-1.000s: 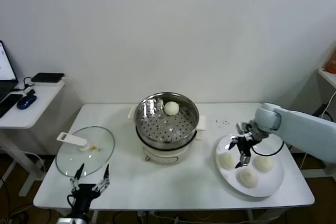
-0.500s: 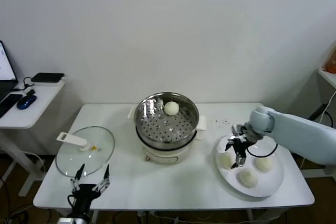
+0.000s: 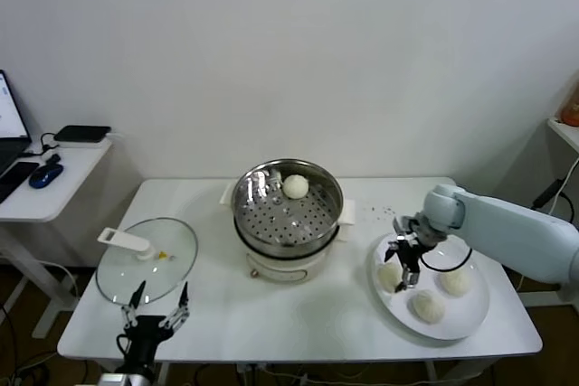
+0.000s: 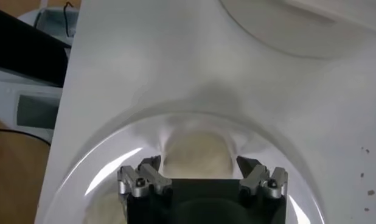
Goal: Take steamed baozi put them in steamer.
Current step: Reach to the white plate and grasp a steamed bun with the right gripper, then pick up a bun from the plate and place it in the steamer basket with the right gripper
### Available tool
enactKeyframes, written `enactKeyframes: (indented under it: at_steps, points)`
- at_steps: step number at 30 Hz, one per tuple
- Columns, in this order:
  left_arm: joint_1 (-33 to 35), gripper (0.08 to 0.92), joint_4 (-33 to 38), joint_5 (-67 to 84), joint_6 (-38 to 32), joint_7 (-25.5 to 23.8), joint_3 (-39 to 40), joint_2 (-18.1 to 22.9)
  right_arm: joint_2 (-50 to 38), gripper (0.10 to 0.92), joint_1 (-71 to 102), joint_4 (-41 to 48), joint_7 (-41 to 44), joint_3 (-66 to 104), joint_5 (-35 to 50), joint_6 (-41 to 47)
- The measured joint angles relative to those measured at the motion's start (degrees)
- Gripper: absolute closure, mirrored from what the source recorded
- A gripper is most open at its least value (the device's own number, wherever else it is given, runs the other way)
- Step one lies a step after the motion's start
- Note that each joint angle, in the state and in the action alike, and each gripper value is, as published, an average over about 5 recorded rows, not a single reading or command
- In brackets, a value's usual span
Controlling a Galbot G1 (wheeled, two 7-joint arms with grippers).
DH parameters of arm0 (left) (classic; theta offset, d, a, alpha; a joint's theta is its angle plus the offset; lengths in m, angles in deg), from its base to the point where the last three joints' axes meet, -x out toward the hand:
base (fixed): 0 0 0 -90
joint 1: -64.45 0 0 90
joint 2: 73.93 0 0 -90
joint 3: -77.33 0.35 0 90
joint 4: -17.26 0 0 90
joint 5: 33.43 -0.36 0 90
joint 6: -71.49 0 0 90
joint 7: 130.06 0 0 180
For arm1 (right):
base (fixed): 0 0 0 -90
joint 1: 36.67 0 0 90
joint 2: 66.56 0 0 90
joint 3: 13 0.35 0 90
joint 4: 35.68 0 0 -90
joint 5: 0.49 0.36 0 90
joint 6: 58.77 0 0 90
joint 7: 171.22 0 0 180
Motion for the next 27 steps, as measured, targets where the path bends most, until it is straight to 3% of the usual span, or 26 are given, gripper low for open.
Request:
enactKeyframes:
  at_steps: [9,27]
  points:
    - [-0.09,0.177,-0.03,0.03,0.04,0.00,0.04,0.04,0.11,0.359,0.54,0.64,0.27,0.48,-0.61,-0.05]
    - [-0.20,0.177,0.22,0.09,0.10,0.03,0.24,0.14,-1.91,0.372,-3.67,-1.38,0.95,-0.83,2.14,0.33]
